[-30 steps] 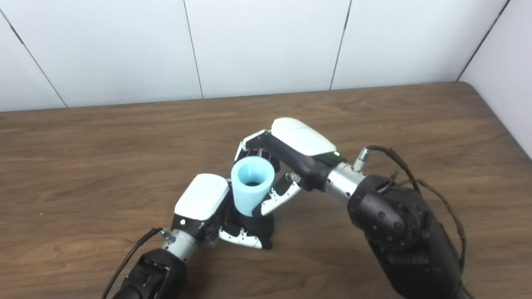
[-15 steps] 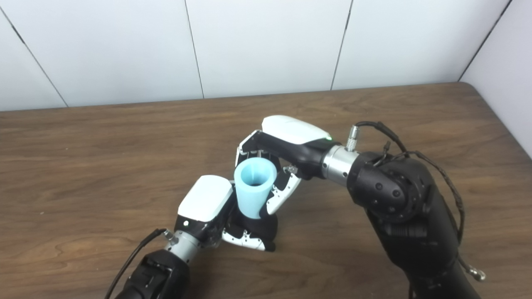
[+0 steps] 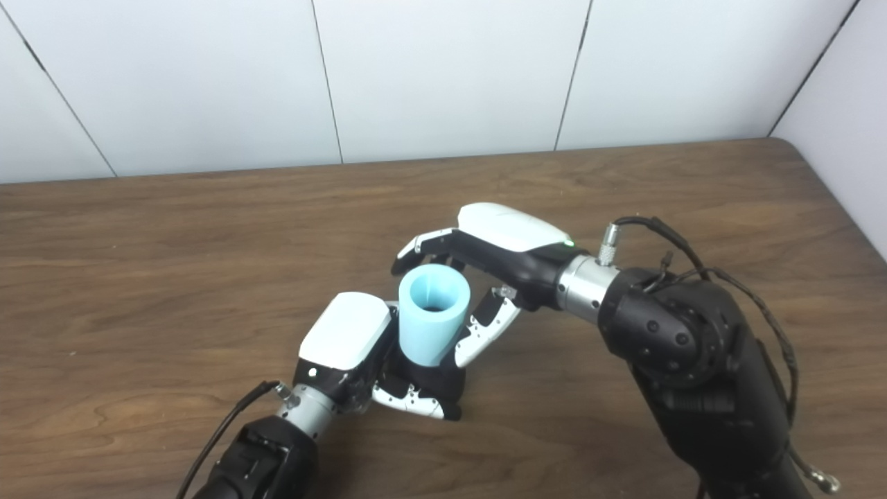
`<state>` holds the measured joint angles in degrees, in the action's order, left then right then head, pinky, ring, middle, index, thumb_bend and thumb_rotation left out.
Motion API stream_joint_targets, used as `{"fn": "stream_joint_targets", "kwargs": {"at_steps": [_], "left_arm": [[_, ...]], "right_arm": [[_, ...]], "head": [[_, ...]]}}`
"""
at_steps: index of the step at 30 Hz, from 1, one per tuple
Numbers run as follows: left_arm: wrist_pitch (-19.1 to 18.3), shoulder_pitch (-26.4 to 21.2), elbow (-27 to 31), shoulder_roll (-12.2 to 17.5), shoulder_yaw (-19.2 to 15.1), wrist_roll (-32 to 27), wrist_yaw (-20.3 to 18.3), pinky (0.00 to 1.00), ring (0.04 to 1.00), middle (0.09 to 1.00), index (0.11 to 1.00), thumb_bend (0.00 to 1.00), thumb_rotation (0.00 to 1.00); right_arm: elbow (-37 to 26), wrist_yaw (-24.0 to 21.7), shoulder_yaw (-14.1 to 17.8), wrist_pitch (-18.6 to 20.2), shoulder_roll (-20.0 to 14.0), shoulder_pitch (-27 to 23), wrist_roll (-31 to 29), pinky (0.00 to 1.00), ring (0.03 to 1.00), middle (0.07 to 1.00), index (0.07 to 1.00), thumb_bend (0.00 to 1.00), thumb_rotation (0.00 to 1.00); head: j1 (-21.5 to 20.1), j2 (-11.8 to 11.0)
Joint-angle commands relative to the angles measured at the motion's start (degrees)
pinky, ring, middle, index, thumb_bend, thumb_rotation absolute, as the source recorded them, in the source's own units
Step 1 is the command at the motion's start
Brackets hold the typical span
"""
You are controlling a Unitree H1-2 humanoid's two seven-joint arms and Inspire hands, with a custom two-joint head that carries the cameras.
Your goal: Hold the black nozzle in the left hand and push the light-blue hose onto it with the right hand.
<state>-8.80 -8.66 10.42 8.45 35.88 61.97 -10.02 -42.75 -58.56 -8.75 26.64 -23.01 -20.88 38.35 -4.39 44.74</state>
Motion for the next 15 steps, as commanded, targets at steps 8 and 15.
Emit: {"fn": "stream_joint_targets", "kwargs": {"at_steps": [8,15], "left_arm": [[-1.0,2.7,-2.1,0.8,1.5,0.3,-6.0,0.36,0.479,0.532,0.465,0.48,0.0],[-1.3,2.4,-1.9,1.0,1.6,1.1,-6.8,0.36,0.484,0.546,0.451,0.47,0.0]], "right_arm": [[-2.1,-1.0,2.9,0.2,-1.1,-2.2,0.4,0.89,1.0,1.0,0.921,1.0,0.35],[-4.4,0.9,5.7,0.1,-1.9,-0.7,-1.7,0.93,1.0,1.0,0.948,1.0,0.41]], "head": [[0.0,0.1],[0.1,0.0]]}}
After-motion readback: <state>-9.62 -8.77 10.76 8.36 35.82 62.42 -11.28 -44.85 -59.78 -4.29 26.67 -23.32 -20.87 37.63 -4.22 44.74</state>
